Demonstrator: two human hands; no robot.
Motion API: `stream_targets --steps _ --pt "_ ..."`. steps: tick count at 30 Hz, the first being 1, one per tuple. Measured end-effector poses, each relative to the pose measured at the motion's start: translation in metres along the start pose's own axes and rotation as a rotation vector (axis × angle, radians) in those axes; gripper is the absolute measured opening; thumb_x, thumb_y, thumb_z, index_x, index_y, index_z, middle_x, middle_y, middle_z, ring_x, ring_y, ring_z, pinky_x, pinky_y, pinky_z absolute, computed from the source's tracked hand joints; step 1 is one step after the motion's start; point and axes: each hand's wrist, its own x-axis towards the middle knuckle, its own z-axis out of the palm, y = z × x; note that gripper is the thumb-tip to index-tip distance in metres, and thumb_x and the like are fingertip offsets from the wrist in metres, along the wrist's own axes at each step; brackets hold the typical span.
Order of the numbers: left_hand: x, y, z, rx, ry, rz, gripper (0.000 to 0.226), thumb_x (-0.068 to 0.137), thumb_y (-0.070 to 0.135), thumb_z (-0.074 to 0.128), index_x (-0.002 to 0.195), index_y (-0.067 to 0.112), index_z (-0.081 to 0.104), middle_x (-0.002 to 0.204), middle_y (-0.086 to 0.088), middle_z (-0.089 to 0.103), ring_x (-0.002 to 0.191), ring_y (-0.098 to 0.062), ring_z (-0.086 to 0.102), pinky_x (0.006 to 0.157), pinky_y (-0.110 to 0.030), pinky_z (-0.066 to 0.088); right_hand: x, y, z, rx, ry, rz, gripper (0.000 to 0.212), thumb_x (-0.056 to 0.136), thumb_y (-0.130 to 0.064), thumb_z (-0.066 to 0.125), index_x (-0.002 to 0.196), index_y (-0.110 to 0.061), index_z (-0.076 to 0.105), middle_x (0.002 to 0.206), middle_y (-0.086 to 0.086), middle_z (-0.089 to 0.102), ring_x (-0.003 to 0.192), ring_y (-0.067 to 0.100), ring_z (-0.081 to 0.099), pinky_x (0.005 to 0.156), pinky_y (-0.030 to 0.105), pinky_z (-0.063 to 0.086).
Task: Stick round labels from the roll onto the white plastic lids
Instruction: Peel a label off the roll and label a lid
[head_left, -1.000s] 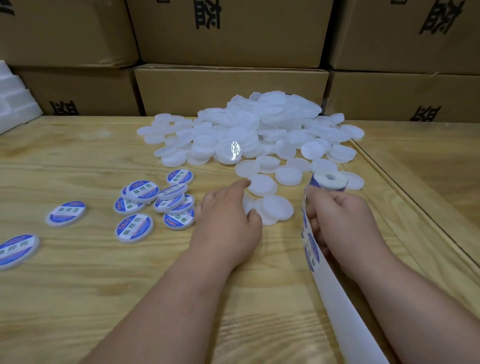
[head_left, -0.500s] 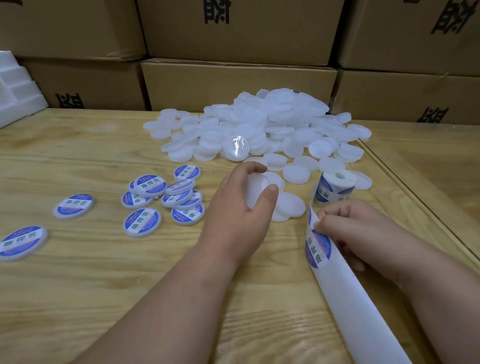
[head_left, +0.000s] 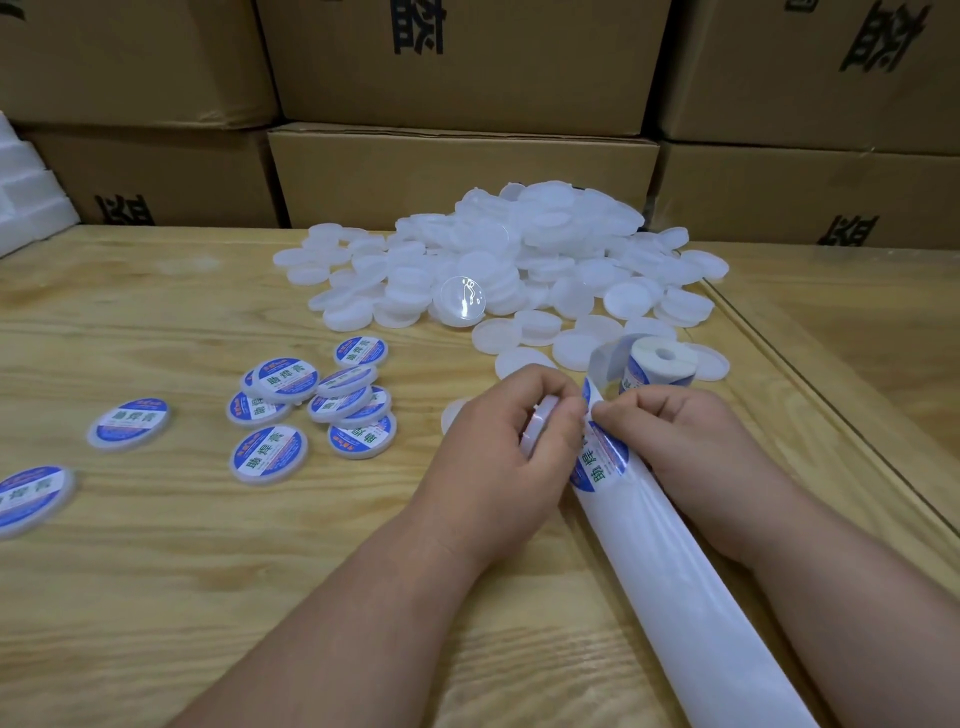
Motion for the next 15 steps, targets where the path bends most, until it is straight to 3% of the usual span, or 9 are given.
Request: stream_targets --steps 3,7,9,12,15 --pt "-0.0018 0.0006 0.0 0.007 -0.078 -0.02 0.026 0.072 0.049 0.078 0.084 0.037 0.058 0.082 0.009 0.066 0.073 -0.012 0.064 0.066 -0.029 0.055 0.0003 -0.0015 0.0015 0.014 -0.017 -0.004 0.025 0.093 -0.028 0.068 0.075 -0.012 0.075 0.078 0.016 0.075 0.067 0.021 0.067 0.065 0.036 0.053" --pt "-0.001 0.001 -0.0004 0.098 -0.149 -0.05 0.046 0.059 0.056 0.085 0.086 0.033 0.055 0.083 0.01 0.064 0.068 -0.006 0.059 0.062 -0.023 0.051 -0.0005 -0.0021 0.0013 0.051 -0.05 0.01 0.031 0.076 -0.042 0.067 0.069 -0.013 0.073 0.073 0.017 0.07 0.062 0.021 0.061 0.058 0.033 0.05" --pt "-0.0009 0.0013 -0.0001 0.11 -0.178 -0.048 0.043 0.063 0.048 0.087 0.086 0.032 0.054 0.078 0.013 0.063 0.063 -0.004 0.056 0.061 -0.021 0.048 -0.0005 -0.0014 0.0009 0.049 -0.075 0.005 0.036 0.072 -0.045 0.065 0.07 -0.01 0.072 0.07 0.02 0.067 0.06 0.021 0.058 0.057 0.032 0.048" --pt "-0.0012 0.0009 0.0007 0.133 -0.181 -0.026 0.031 0.073 0.037 0.081 0.088 0.03 0.055 0.077 0.012 0.065 0.065 -0.005 0.058 0.064 -0.024 0.05 0.001 0.0007 -0.0006 0.038 -0.07 0.005 0.029 0.074 -0.039 0.062 0.056 -0.016 0.061 0.051 0.002 0.051 0.045 0.015 0.045 0.044 0.026 0.038" --pt "-0.0004 -0.0003 -0.0001 0.117 -0.167 -0.027 0.021 0.078 0.037 0.075 0.088 0.033 0.057 0.079 0.013 0.066 0.071 -0.007 0.06 0.067 -0.027 0.052 0.0027 0.0029 -0.0036 0.054 -0.095 0.023 0.029 0.075 -0.031 0.06 0.06 -0.008 0.053 0.051 0.002 0.045 0.044 0.016 0.041 0.042 0.024 0.035"
